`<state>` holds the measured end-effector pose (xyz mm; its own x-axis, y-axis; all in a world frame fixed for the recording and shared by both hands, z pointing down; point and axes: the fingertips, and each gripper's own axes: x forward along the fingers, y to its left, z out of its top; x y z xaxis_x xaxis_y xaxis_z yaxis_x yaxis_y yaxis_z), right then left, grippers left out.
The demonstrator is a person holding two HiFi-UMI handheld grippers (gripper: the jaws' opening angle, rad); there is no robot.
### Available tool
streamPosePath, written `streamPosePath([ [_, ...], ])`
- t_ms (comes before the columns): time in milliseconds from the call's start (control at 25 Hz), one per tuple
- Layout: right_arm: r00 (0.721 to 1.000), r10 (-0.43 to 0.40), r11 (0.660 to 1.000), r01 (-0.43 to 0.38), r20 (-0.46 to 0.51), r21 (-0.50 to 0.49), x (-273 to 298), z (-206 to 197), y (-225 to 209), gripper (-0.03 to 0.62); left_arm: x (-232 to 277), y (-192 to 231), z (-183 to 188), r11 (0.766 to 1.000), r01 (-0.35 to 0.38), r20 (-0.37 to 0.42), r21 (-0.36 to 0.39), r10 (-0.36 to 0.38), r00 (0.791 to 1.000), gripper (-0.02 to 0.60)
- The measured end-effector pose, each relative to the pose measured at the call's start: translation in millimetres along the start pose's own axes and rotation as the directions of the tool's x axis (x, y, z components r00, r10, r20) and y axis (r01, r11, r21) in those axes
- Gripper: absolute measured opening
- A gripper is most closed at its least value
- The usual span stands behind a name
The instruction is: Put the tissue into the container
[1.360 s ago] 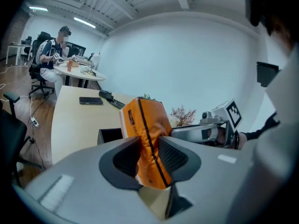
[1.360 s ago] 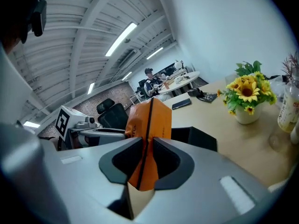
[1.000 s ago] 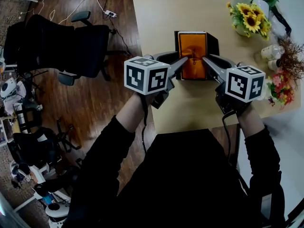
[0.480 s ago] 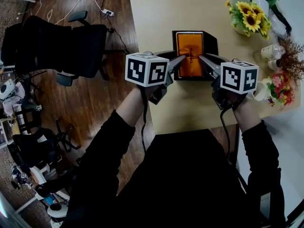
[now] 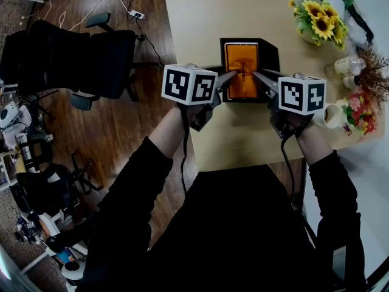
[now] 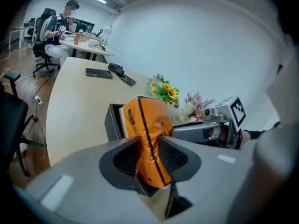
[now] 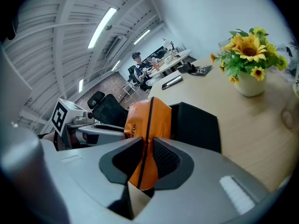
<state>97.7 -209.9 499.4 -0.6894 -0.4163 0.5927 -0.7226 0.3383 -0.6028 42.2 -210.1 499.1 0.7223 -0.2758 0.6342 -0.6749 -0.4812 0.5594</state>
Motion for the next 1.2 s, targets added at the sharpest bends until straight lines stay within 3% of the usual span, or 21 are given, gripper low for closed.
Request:
streamPosePath([
  [480,0.999,-0.017,1.0,0.017,-0.039,0.003,7,-7,-7,0.071,8,7,-8,1.0,-0.017,-0.041,-0.011,0.016,0.999,0.103],
  [960,0.999,-0.014,1.0,0.014,-0.048,0.004,14,-12,-13,0.066,14,13,-14,0.999,-0.029,-0.037,-0.04,0.028,0.999,0.106],
  [1200,0.999,-0.014,1.0,0.015,-0.041,0.021,16,-13,-17,0.061,13,16,-13,0.997,-0.073,-0.012,-0.041,0.072,0.997,0.107],
])
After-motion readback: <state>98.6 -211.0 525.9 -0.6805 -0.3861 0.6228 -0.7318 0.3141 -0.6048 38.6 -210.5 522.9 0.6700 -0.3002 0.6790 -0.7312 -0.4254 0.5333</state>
